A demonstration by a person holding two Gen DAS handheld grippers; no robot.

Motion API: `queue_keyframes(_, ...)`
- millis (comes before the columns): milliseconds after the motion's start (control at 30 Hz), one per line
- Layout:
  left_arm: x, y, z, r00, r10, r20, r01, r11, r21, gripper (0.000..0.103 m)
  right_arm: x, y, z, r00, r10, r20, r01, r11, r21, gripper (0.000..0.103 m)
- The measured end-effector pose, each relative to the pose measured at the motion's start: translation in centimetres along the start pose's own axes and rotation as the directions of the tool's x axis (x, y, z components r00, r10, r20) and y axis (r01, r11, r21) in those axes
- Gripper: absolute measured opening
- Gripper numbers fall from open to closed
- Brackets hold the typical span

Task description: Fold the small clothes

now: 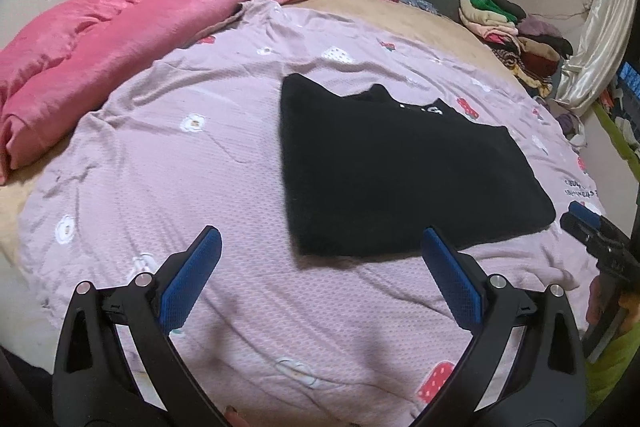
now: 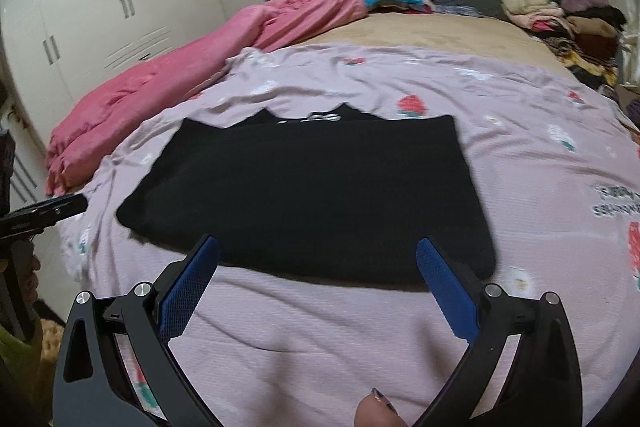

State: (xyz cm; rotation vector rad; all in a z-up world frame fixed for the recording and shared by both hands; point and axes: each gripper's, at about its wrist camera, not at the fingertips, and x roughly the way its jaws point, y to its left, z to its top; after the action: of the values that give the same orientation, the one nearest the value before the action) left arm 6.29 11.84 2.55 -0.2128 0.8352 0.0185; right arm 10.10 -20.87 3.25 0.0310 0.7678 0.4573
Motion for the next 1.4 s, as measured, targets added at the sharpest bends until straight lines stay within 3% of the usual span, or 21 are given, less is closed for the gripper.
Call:
queue_keyframes(367,-1.3,2.6,-0.2,0.997,0.063,0.038,-0.061,0.998,-0.029,0.093,1.9,6.6,0.0,0.993,0.111,-0.043,-0.115,0.987,-0.109,0.099)
queue_keyframes(667,-1.4,5.1,-0.2,0.995,0.095,0.036,-0.092,0.992,-0.089,0.093,3.1,9.9,0.5,0.989,0.141,-0.053,-0.148,0.973,-0.178,0.099)
queue_keyframes(1400,1.7,6.5,1.4,0.99,0.135,-0.024,-0.137,0.986,-0.099,0.093,7.5,16.1,-0.2,0.992,0.094,-0.086,-0.121,0.909,-0.399,0.099)
